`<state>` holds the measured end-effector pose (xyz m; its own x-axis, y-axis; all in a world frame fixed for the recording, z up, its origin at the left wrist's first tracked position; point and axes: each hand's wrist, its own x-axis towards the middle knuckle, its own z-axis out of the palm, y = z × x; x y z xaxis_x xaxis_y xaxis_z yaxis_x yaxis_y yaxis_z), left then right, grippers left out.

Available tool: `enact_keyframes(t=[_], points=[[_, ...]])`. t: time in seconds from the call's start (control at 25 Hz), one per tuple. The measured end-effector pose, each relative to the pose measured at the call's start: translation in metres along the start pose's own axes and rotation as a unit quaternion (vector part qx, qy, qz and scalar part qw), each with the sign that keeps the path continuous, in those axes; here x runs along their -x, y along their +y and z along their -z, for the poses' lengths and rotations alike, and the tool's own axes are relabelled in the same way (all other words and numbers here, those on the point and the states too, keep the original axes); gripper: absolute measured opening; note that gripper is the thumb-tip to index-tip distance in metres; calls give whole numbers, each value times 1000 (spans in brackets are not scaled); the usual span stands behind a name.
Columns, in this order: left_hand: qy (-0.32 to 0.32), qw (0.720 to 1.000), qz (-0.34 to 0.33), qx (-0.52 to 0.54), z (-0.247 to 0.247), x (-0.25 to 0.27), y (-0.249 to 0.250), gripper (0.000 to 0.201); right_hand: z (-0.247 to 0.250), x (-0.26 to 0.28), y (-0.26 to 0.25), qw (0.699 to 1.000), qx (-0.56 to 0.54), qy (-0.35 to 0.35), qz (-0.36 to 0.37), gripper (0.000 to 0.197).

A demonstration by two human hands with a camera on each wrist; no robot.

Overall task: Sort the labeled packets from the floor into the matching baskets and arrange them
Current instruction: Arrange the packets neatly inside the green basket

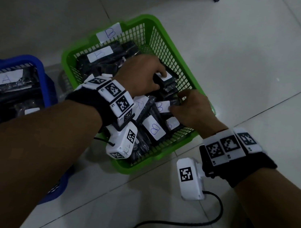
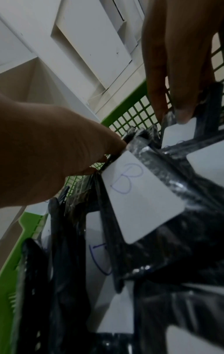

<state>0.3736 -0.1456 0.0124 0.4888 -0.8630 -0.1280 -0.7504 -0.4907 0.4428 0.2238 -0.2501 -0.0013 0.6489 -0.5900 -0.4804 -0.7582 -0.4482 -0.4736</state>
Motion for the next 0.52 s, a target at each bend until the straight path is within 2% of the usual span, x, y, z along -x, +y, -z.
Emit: enact_keyframes(t=[0.12, 0.24, 0.32, 0.4, 0.52], points=[[4, 1000, -2, 11, 0, -5, 1, 36, 10, 10, 0, 999, -37, 19, -3, 20], [-10, 1000, -9, 1, -3, -8, -2, 27, 13, 24, 2, 993, -83, 87, 20, 16], [-17, 1000, -22, -6, -5, -8, -3, 21, 15, 31, 5, 984, -73, 139, 79, 22], [-17, 999, -36, 19, -7, -6, -2, 18, 17, 32, 10, 976, -17, 173, 130, 35], [-28, 994, -16, 107, -5, -3, 6, 22, 15, 28, 18, 969, -24, 202, 138, 42]])
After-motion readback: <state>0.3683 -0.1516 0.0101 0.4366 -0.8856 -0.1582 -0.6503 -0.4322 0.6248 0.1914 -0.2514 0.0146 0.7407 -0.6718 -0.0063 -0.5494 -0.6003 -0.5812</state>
